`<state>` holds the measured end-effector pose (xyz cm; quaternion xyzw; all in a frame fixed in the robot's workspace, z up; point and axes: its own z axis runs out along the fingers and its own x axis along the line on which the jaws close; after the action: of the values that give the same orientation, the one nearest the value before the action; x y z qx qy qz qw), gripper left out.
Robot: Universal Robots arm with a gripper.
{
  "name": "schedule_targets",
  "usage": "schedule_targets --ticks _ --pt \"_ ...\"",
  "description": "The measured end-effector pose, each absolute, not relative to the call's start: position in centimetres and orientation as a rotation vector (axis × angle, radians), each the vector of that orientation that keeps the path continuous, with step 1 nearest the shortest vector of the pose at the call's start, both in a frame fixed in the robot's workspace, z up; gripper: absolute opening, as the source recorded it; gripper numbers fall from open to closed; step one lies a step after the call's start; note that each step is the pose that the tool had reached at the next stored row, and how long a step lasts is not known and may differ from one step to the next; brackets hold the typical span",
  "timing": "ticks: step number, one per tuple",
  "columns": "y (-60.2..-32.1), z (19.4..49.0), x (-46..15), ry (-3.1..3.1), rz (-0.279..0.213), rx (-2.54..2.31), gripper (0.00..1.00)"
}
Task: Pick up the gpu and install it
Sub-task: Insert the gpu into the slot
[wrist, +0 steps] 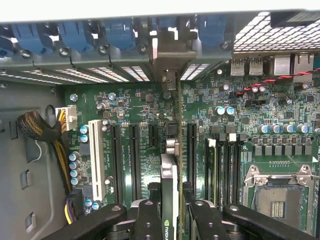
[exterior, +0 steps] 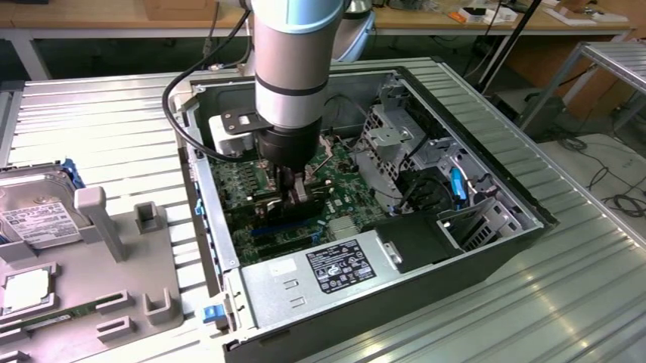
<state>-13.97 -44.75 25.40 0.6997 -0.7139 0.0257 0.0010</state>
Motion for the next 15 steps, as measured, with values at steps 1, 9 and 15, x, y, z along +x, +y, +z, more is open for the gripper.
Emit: schedule_targets --ticks 1,9,15 --pt "-44.75 25.4 -13.97 -2.242 0.081 2.197 0.27" --pt "-44.75 25.4 -13.97 -2.242 0.081 2.197 0.27" --pt "-44.75 26.06 -13.93 -2.241 0.08 2.198 0.27"
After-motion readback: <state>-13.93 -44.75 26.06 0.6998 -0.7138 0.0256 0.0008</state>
